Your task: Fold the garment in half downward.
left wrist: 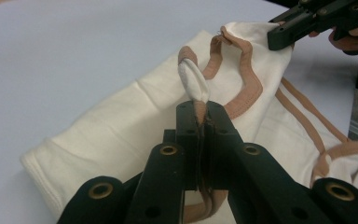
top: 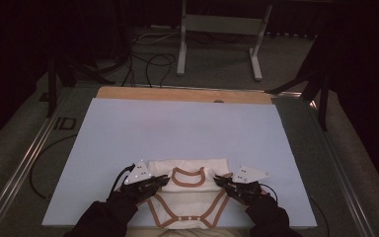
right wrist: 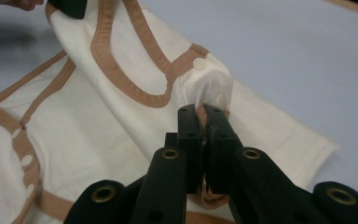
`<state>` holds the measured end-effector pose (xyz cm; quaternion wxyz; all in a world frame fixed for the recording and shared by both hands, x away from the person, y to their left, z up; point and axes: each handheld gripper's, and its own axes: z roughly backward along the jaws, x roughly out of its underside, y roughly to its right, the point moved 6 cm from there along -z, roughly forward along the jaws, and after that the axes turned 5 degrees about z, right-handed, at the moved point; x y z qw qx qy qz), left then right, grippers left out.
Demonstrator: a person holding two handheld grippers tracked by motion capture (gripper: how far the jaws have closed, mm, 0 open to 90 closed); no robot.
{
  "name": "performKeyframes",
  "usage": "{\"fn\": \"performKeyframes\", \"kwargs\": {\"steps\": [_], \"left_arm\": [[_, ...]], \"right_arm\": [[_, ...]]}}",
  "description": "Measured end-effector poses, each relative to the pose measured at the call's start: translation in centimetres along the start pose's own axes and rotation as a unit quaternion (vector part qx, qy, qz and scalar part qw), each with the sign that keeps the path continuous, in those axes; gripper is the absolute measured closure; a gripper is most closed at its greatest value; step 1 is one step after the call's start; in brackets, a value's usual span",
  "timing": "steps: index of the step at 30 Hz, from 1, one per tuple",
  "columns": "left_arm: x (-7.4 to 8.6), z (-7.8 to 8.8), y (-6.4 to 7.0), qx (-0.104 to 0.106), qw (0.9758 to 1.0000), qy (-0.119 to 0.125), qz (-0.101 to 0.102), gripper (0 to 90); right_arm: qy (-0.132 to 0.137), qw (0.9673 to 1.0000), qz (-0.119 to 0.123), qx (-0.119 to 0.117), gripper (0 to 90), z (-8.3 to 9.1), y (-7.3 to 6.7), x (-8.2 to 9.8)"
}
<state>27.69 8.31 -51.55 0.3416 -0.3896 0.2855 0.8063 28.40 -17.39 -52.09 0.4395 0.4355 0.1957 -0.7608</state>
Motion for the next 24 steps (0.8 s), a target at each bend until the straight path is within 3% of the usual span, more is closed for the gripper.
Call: {"fn": "performKeyframes", "kwargs": {"steps": [8,11,12,20,24], "left_arm": [[2.1,-1.1,-0.6,-0.002,0.9989,-0.03,0.036,86.9],[2.3,-1.3,-0.8,-0.003,0.9986,-0.037,0.038,86.7],[2.7,-1.6,-1.0,-0.007,0.9977,-0.05,0.046,86.3],[3.3,-2.1,-1.3,-0.032,0.9959,-0.072,0.045,77.9],[3.4,-2.0,-1.5,-0.038,0.9947,-0.083,0.046,68.5]], "right_arm": [[-0.024,0.9995,-0.015,-0.01,86.6,-0.8,-0.3,1.5],[-0.029,0.9993,-0.017,-0.014,86.5,-1.1,-0.1,1.9],[-0.037,0.9989,-0.023,-0.017,86.2,-1.4,-0.1,2.2],[-0.055,0.9977,-0.034,-0.022,83.4,-2.0,0.1,2.9],[-0.069,0.9961,-0.045,-0.032,75.4,-2.3,0.1,3.4]]}}
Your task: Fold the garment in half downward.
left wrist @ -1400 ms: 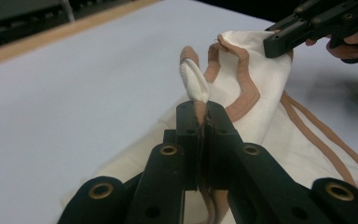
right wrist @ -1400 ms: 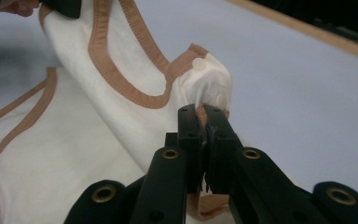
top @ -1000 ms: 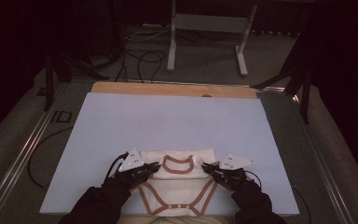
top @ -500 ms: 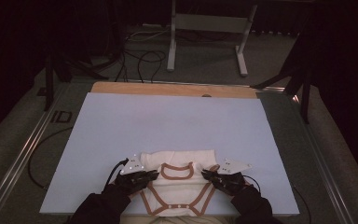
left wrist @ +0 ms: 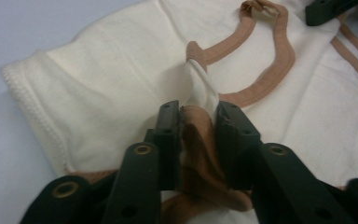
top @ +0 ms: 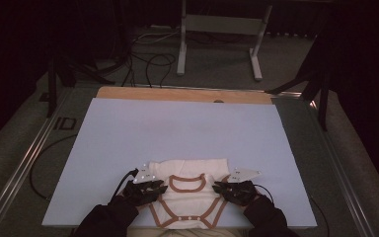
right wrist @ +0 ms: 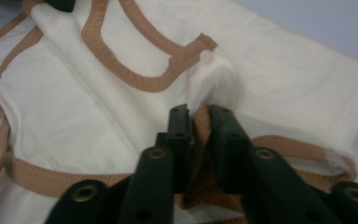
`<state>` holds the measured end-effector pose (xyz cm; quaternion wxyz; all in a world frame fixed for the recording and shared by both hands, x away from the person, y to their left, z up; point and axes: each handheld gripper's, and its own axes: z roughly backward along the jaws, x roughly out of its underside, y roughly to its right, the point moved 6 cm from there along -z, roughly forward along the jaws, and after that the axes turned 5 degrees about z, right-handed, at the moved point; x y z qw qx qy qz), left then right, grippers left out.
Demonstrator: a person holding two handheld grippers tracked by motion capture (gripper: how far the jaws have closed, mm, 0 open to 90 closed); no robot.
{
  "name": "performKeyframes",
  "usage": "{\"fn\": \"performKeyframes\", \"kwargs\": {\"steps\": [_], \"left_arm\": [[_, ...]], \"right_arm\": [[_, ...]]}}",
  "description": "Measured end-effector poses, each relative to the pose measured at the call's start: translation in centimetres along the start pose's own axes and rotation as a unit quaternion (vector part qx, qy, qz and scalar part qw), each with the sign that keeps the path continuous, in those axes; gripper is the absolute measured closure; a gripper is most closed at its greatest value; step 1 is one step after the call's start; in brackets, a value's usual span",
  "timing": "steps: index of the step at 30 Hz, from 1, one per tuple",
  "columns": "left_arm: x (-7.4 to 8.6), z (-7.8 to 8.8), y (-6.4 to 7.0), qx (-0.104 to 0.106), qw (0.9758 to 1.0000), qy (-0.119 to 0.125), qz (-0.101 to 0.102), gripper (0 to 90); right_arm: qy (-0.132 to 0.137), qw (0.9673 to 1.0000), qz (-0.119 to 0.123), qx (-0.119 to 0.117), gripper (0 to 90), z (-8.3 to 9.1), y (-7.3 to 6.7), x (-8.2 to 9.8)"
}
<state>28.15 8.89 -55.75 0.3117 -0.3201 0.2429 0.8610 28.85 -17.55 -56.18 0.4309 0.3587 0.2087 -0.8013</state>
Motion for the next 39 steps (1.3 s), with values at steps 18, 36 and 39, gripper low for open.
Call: {"fn": "performKeyframes", "kwargs": {"steps": [18,36,39], "left_arm": [[-2.0,2.3,-0.8,0.052,0.9973,0.034,-0.039,36.8],[-2.3,0.5,-2.6,0.107,0.994,-0.006,-0.024,53.7],[-2.2,0.0,-2.9,0.095,0.9949,-0.025,-0.021,59.6]], "right_arm": [[0.039,0.9986,0.026,-0.025,25.4,1.6,1.5,-3.8],[-0.019,0.9968,0.025,-0.073,65.5,-1.3,3.5,-4.0],[-0.03,0.9968,0.018,-0.072,67.7,-1.7,3.7,-3.5]]}}
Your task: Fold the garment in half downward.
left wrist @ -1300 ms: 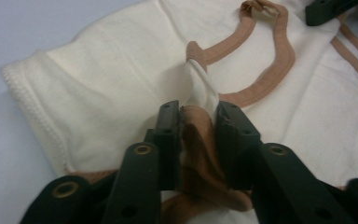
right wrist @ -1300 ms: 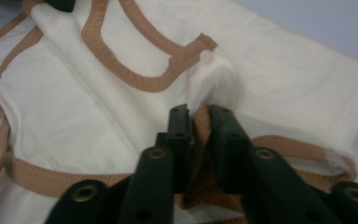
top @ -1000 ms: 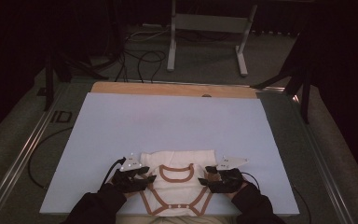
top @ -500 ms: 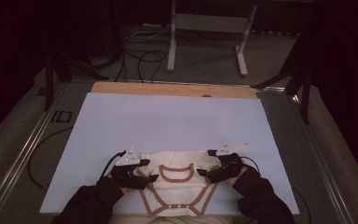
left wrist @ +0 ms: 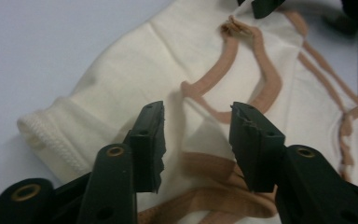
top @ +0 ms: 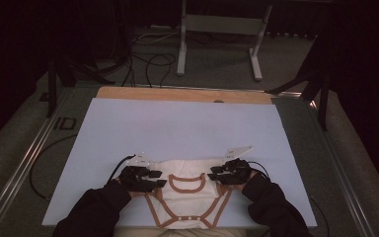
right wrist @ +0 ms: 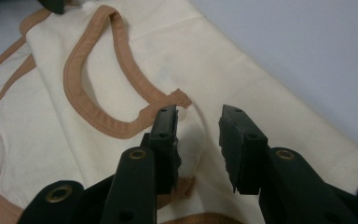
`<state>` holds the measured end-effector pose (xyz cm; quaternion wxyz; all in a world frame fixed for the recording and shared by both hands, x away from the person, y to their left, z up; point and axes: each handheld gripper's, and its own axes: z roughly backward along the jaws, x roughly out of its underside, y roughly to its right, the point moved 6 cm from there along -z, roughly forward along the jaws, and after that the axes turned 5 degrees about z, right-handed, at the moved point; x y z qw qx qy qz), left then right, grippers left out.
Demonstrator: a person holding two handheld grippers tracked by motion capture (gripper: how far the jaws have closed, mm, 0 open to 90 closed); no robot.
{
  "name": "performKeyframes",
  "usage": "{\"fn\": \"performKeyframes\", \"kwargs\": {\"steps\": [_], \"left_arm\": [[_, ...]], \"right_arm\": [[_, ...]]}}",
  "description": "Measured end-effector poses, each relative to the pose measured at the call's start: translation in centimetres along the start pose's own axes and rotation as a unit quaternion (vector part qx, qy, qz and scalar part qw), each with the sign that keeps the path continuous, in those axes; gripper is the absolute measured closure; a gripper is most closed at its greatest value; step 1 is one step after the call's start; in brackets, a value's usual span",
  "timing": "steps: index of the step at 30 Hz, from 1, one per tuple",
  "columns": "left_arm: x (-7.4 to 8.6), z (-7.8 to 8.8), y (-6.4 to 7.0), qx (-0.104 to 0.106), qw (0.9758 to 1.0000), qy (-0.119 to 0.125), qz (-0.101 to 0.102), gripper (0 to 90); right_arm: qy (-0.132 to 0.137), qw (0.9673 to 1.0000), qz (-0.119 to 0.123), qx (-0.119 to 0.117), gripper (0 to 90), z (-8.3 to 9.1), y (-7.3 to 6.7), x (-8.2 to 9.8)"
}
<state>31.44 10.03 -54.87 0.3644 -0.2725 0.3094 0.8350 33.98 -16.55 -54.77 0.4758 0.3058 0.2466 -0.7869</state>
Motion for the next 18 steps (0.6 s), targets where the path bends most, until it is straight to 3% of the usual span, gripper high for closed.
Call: {"fn": "performKeyframes", "kwargs": {"steps": [5,8,12,18], "left_arm": [[0.1,-0.6,-0.1,0.002,0.9998,-0.021,-0.001,67.7],[0.2,-1.0,-0.2,-0.006,0.9996,-0.028,0.001,69.3],[0.3,-1.3,-0.2,-0.016,0.9993,-0.033,-0.011,71.8],[0.2,-1.5,0.2,-0.025,0.9986,-0.037,-0.028,82.4]], "right_arm": [[-0.007,0.9999,-0.008,-0.012,71.3,-0.4,-0.1,0.2],[-0.013,0.9997,-0.012,-0.018,71.4,-0.6,-0.1,0.4],[-0.023,0.9994,-0.019,-0.02,72.5,-0.9,-0.2,0.8],[-0.031,0.9995,0.006,-0.009,83.3,-1.0,-0.7,0.6]]}}
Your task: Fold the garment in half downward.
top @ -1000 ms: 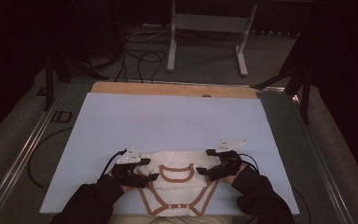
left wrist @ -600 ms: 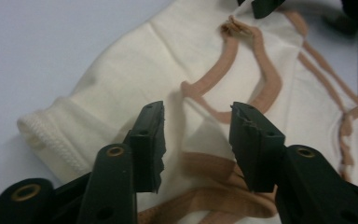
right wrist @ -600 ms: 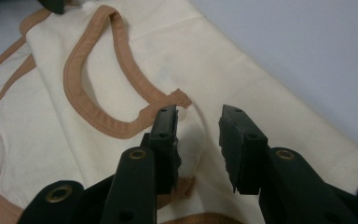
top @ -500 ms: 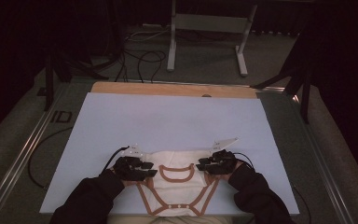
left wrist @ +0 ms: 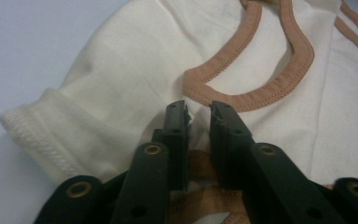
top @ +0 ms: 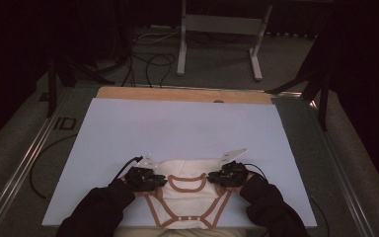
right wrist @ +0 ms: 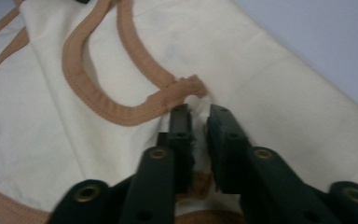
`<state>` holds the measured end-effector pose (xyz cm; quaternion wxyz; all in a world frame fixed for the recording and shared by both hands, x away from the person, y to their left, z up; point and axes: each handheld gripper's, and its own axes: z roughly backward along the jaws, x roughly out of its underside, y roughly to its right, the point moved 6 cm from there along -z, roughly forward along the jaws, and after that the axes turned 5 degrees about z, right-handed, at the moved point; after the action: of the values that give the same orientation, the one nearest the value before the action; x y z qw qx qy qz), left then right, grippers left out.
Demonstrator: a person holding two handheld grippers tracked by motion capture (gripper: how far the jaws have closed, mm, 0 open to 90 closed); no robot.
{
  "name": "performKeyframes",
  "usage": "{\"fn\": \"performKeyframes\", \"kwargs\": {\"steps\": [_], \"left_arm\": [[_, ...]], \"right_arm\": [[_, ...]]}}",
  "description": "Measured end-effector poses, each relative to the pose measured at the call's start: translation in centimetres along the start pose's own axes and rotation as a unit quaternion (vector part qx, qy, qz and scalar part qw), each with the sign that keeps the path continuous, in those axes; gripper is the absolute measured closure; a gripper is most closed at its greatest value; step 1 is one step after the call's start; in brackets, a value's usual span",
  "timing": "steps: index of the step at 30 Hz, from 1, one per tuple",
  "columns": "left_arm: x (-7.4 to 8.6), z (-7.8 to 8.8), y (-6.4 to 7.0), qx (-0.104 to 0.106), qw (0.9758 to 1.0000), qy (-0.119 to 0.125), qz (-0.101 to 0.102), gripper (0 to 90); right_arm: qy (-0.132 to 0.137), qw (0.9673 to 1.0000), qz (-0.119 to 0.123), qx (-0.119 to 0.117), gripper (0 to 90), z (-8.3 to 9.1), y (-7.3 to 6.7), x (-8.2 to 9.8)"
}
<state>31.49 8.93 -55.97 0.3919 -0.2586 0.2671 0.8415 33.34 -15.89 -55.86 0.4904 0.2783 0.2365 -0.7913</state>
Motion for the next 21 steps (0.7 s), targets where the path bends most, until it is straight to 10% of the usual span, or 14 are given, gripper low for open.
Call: {"fn": "performKeyframes", "kwargs": {"steps": [21], "left_arm": [[-1.2,2.6,1.7,0.032,0.9976,0.061,-0.006,88.9]], "right_arm": [[0.057,0.9984,0.006,-0.003,88.5,3.2,-0.9,-1.3]]}}
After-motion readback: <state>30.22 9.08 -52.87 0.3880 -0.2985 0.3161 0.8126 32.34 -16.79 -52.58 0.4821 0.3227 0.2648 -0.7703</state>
